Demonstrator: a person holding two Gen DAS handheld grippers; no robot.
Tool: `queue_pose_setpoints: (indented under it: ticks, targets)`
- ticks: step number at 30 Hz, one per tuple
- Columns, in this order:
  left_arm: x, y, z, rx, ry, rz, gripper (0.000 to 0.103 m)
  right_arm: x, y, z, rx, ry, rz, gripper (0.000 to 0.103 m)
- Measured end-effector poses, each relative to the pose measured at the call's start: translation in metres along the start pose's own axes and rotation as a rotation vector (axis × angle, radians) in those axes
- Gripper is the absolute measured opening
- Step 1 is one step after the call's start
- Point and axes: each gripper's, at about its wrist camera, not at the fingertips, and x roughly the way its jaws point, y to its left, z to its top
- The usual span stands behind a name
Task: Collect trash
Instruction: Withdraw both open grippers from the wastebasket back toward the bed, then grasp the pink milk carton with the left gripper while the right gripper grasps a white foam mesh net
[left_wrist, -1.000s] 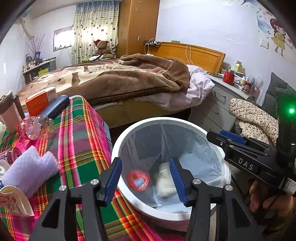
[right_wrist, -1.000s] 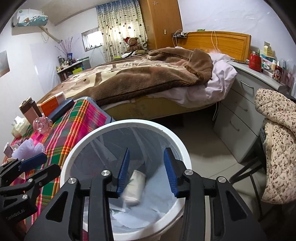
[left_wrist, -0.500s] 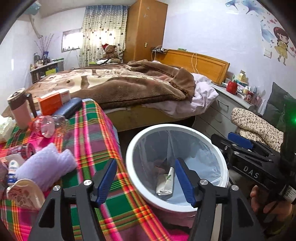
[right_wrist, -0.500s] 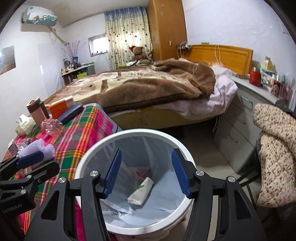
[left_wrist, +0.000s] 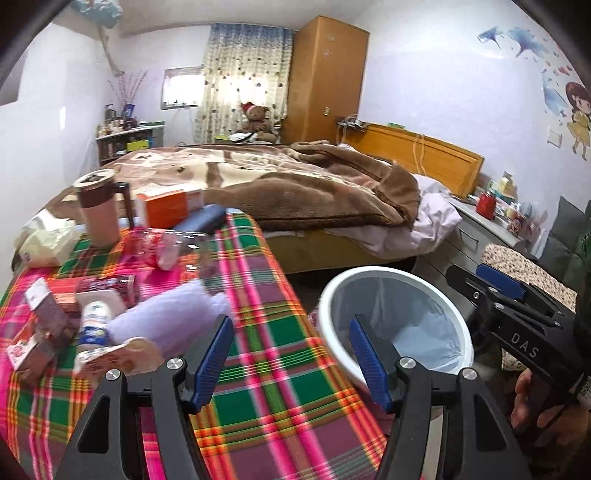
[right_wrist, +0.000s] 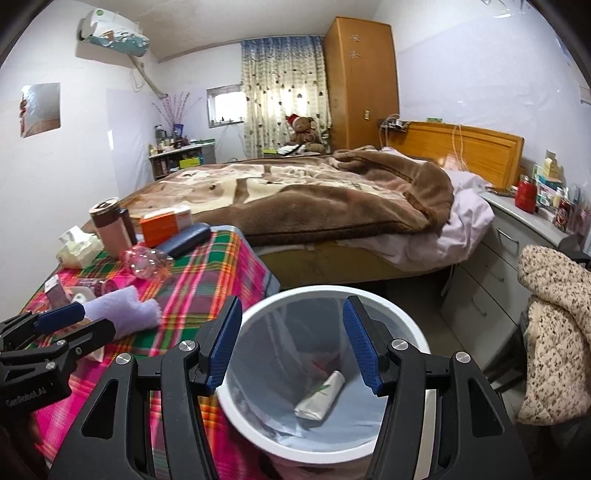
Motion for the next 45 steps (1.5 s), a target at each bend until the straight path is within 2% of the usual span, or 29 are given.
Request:
queue_pose_setpoints:
  ticks: [7,10,12,19,27,36,41,45]
  targets:
    - [-0.014,0.042,-0.008,-0.06,-0.005,0.066,0.065,0.005,0.032,-0.001,-0.048,0.001,0.043,0.059]
    - [-0.019,0.065,-0.012,-0.09,-0.004,0.106,0.065,0.01,0.045,-0.002,-0.055,0.015,0.076,0.061]
    - [-0.022,0.08,-0.014,-0.108,-0.004,0.129,0.065,0.015,0.052,-0.002,-0.053,0.027,0.096,0.066]
    - [-0.029,0.129,-0.02,-0.164,0.005,0.196,0.065,0.033,0.082,-0.004,-0.054,0.075,0.151,0.066]
    - [-0.027,0.171,-0.015,-0.202,0.018,0.239,0.066,0.058,0.112,-0.005,-0.019,0.174,0.251,0.066]
    - [-0.025,0.233,-0.017,-0.228,0.059,0.346,0.066,0.084,0.139,0.001,0.095,0.297,0.405,0.066]
    - [-0.027,0.255,-0.015,-0.215,0.063,0.373,0.066,0.101,0.155,-0.005,0.12,0.358,0.417,0.066]
    - [-0.021,0.266,-0.018,-0.198,0.094,0.37,0.066,0.107,0.161,-0.003,0.118,0.365,0.402,0.066]
